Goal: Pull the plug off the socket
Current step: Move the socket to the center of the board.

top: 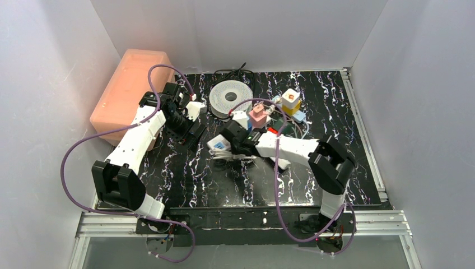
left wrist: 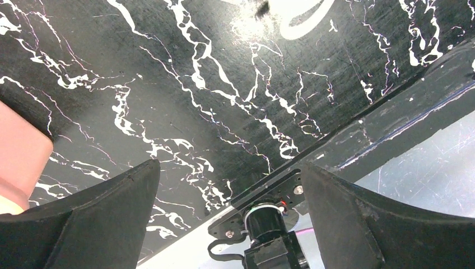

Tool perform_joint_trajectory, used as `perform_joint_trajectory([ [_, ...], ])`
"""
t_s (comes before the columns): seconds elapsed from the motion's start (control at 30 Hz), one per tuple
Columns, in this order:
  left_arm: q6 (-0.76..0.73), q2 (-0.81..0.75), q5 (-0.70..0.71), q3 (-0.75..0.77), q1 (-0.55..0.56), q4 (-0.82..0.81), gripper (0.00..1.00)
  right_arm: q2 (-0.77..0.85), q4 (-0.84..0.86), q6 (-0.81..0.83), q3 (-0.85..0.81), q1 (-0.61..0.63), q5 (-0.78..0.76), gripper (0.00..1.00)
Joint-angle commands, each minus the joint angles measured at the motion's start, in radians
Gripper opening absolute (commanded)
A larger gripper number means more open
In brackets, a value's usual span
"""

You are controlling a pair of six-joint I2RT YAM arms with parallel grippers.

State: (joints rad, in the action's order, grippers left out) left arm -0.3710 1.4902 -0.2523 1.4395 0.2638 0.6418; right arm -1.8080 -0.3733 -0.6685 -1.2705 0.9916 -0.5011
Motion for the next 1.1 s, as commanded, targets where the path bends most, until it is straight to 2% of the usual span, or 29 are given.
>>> perform_joint_trajectory([
  [0.0, -0.023, -0.007, -0.026, -0.014, -0.004, 0.114, 0.98, -0.024, 0.009, 0.057, -0.112, 0.079, 0.113, 0.01],
  [0.07, -0.03, 0.0, -0.029, -0.009, -0.004, 0.117, 0.98, 0.011, 0.016, 0.062, -0.084, 0.072, 0.087, 0.01],
  [0.37, -0.065, 0.039, -0.111, 0.035, 0.0, 0.168, 0.98, 0.382, 0.065, 0.113, 0.189, -0.029, 0.089, 0.01],
  [0.47, -0.08, 0.047, -0.138, 0.04, 0.031, 0.187, 0.98, 0.497, 0.089, 0.12, 0.304, -0.039, 0.127, 0.01],
  [0.57, -0.102, 0.046, -0.122, 0.032, 0.082, 0.187, 0.98, 0.539, 0.092, 0.118, 0.373, -0.041, 0.156, 0.01],
  [0.6, -0.102, 0.049, -0.116, 0.028, 0.107, 0.186, 0.98, 0.54, 0.085, 0.116, 0.383, -0.041, 0.164, 0.65],
  [0.63, -0.102, 0.053, -0.107, 0.024, 0.13, 0.186, 0.98, 0.536, 0.083, 0.112, 0.395, -0.041, 0.172, 0.7],
  [0.8, -0.09, 0.088, -0.058, 0.006, 0.216, 0.172, 0.98, 0.461, 0.112, 0.125, 0.401, -0.04, 0.256, 0.7],
  [0.97, -0.059, 0.076, -0.027, 0.013, 0.218, 0.171, 0.98, 0.385, 0.143, 0.144, 0.366, -0.039, 0.354, 0.7],
  [1.07, -0.062, 0.053, -0.007, -0.016, 0.204, 0.165, 0.98, 0.341, 0.168, 0.166, 0.342, -0.029, 0.405, 0.64],
])
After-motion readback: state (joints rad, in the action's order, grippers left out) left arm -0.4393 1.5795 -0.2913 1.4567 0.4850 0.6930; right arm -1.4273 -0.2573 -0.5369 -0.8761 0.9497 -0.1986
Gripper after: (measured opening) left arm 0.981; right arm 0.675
